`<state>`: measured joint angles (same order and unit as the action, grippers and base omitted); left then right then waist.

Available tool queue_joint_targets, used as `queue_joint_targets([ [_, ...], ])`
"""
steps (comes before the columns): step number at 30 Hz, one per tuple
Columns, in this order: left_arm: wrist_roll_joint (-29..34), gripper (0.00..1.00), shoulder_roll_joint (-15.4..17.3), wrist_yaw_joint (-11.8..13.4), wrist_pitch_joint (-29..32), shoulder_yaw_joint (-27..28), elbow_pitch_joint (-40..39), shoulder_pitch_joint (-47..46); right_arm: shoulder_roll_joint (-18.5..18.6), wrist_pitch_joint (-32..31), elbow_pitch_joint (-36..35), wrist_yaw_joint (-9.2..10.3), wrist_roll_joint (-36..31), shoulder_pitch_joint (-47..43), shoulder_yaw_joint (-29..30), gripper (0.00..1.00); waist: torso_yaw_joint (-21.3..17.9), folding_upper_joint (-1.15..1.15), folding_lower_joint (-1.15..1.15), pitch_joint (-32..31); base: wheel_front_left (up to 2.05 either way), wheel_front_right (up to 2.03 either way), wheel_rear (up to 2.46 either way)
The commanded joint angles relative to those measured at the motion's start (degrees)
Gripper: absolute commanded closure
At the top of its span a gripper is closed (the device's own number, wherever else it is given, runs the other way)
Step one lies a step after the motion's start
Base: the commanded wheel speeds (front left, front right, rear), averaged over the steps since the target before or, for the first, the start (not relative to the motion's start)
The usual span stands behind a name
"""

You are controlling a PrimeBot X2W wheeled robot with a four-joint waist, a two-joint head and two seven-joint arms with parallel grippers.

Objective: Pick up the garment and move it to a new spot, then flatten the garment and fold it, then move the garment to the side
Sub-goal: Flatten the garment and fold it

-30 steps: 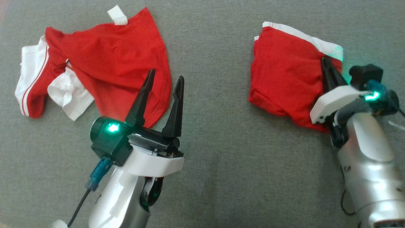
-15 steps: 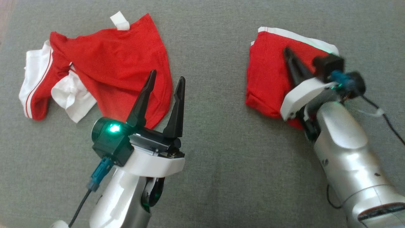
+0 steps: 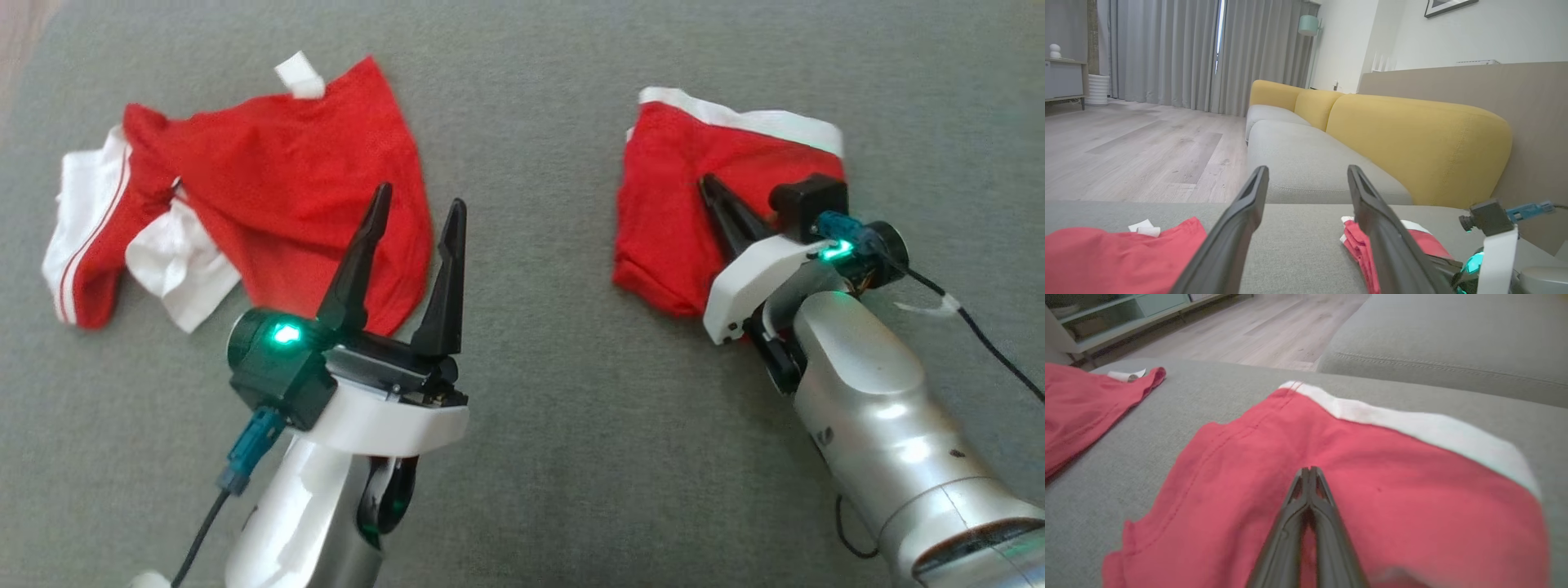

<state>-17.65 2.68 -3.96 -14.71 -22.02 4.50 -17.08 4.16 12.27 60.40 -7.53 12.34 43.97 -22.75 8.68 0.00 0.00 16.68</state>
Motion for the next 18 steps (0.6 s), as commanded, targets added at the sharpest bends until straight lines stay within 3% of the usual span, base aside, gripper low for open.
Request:
queue_joint_targets([
  [1,0.4,0.00,0.2,0.3,-0.3,2.3,-1.8,0.0,-1.2,1.1,-1.3,0.04,0.3,0.1,-0.4,1.00,-1.2,0.00,0.00,-1.0,0.00,0.00,0.00],
  [6,1.0,0.00,0.2,0.0,-0.3,3.3,-1.9,1.3,0.1,2.6,-5.9,0.04,0.7,-1.8,3.3,1.00,-4.2,0.00,0.00,-3.6,0.00,0.00,0.00],
  [11,1.4,0.00,0.2,-0.2,-0.3,4.2,-1.8,2.7,2.1,2.7,-16.6,0.04,-1.2,-8.2,9.5,1.00,-6.9,0.00,0.00,-6.1,0.00,0.00,0.00],
  [18,1.9,0.00,0.2,-0.4,-0.3,5.0,-1.5,5.0,1.4,2.7,-27.9,0.04,-5.0,-19.8,18.6,1.00,-9.6,0.00,0.00,-9.0,0.00,0.00,0.00],
])
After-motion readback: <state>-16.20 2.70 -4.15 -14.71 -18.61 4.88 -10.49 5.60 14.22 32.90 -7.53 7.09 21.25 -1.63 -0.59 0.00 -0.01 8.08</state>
